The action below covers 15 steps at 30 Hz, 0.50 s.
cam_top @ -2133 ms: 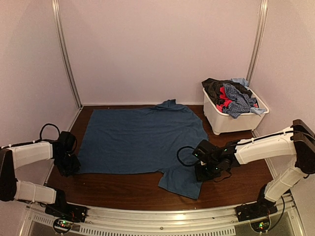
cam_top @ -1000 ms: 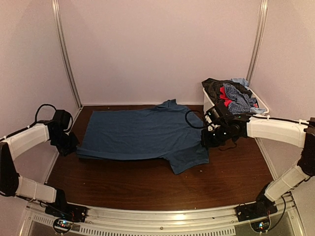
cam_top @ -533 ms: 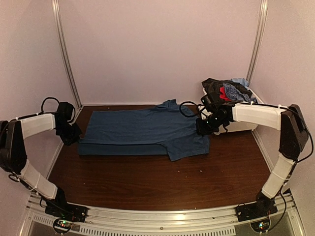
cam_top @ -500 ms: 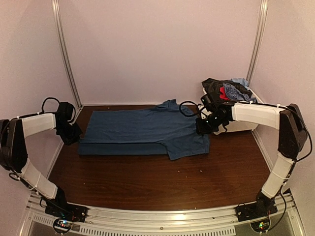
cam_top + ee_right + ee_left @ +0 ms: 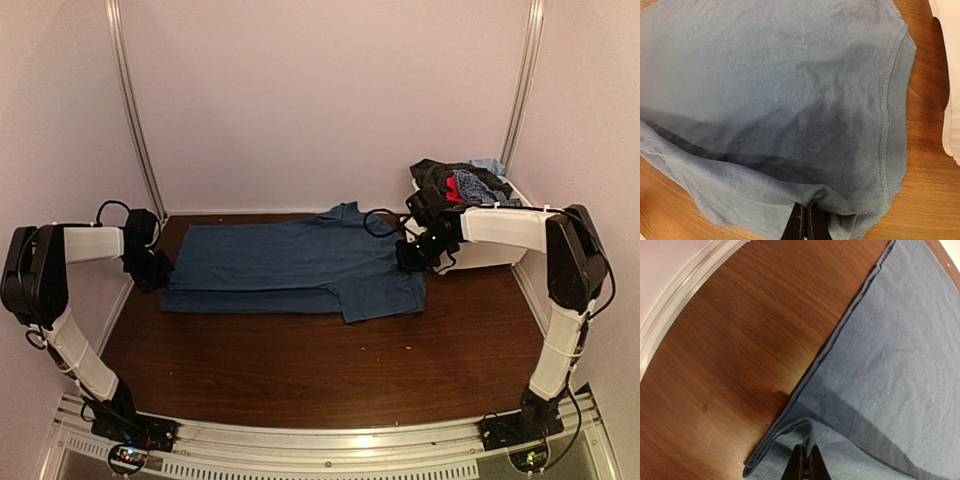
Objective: Fold and stack the mixed laundry pile
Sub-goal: Fold the flattened T-shirt at the center of the board.
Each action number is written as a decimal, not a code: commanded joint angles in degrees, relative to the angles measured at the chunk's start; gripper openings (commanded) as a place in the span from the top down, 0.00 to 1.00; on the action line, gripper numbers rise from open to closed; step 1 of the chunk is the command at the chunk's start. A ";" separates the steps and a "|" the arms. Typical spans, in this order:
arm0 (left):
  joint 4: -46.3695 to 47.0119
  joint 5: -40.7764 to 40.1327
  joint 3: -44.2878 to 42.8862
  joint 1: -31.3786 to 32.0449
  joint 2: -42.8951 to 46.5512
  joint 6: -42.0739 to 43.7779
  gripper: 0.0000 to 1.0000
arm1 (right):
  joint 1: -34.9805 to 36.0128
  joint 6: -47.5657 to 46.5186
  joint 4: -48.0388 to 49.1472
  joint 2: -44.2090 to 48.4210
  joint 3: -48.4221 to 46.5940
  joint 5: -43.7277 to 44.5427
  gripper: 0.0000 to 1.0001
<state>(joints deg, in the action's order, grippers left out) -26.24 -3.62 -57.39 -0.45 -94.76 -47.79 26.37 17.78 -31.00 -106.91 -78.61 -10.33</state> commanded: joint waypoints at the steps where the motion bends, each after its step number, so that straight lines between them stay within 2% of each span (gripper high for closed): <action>1: 2.68 -0.32 -2.39 -0.67 -1.03 0.94 1.00 | -1.09 -1.70 -0.13 -1.05 -4.05 0.16 1.00; 15: 2.78 -0.82 -5.80 -0.78 -5.56 1.43 1.00 | -2.57 -3.01 0.81 -5.52 -5.79 -0.46 1.00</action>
<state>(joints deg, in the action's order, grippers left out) -25.26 -3.68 -61.65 -0.45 -98.76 -47.18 24.73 15.51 -31.07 -110.74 -82.89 -10.79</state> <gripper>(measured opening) 0.027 0.007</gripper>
